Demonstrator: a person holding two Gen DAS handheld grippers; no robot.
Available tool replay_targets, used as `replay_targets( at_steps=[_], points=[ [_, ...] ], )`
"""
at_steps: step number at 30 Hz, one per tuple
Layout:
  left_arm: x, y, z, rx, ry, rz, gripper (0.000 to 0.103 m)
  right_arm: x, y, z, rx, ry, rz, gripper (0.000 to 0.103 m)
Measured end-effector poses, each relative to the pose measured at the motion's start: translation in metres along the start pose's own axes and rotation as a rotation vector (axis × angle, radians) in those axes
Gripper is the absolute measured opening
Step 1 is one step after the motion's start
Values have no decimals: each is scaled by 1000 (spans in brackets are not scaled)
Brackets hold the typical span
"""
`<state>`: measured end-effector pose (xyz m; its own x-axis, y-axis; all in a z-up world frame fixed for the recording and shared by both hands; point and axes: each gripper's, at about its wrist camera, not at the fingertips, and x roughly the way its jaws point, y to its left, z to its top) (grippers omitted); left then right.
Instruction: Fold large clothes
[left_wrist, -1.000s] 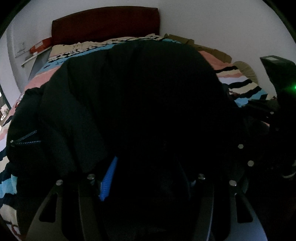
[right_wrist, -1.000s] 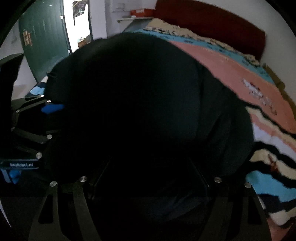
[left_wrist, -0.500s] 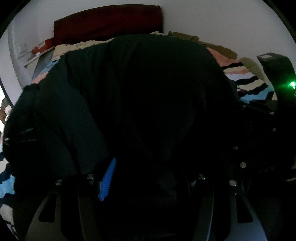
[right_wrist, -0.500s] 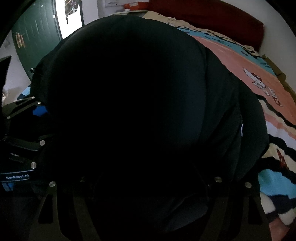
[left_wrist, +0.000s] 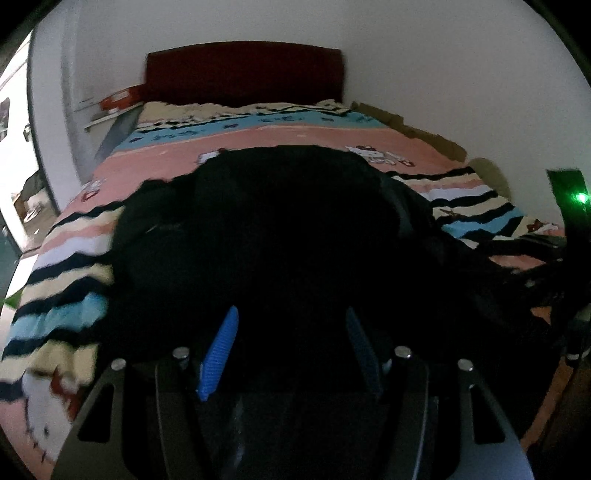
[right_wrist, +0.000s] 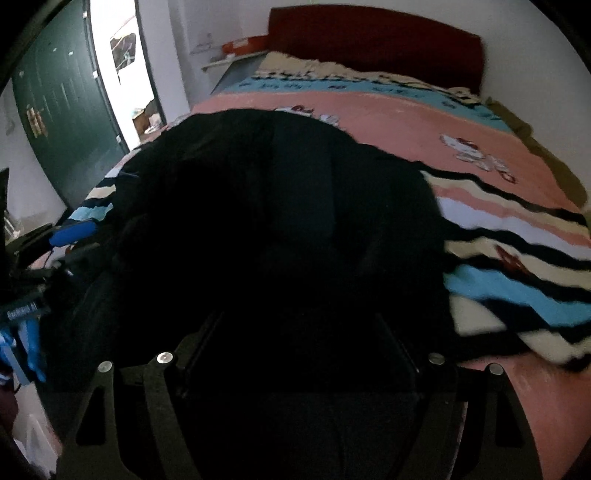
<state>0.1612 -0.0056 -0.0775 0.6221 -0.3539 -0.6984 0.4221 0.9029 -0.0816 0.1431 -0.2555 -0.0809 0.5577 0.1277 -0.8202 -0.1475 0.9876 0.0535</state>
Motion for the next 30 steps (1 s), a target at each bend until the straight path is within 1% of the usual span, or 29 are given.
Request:
replay_targets(
  at_steps=[3,6,9,14,19,22,26,30],
  points=[
    [-27,20,-19,-47,16,15,59,-26,-14,-19,36,-27,-20,84],
    [-54,38,-45,-84,24,38,59,-48,-30,-42,67,-39,-48,85],
    [-74,55,-74,-126,31,77,63,-60,-42,-62,103,-37,-60,87],
    [-100,85,-115,-267,25,73,64,-72,-62,-94,147,-18,-80,90],
    [-106,104,-146,-374,42,57,65,-70,-68,-114,165,11,-89,92],
    [-104,113,-156,-416,56,49,65,-67,-72,-122,188,26,-78,96],
    [-97,128,-165,-498,68,-7,65,-61,-76,-130,211,50,-61,100],
    [-87,138,-171,-560,72,-68,65,-54,-76,-131,212,70,-49,102]
  ],
)
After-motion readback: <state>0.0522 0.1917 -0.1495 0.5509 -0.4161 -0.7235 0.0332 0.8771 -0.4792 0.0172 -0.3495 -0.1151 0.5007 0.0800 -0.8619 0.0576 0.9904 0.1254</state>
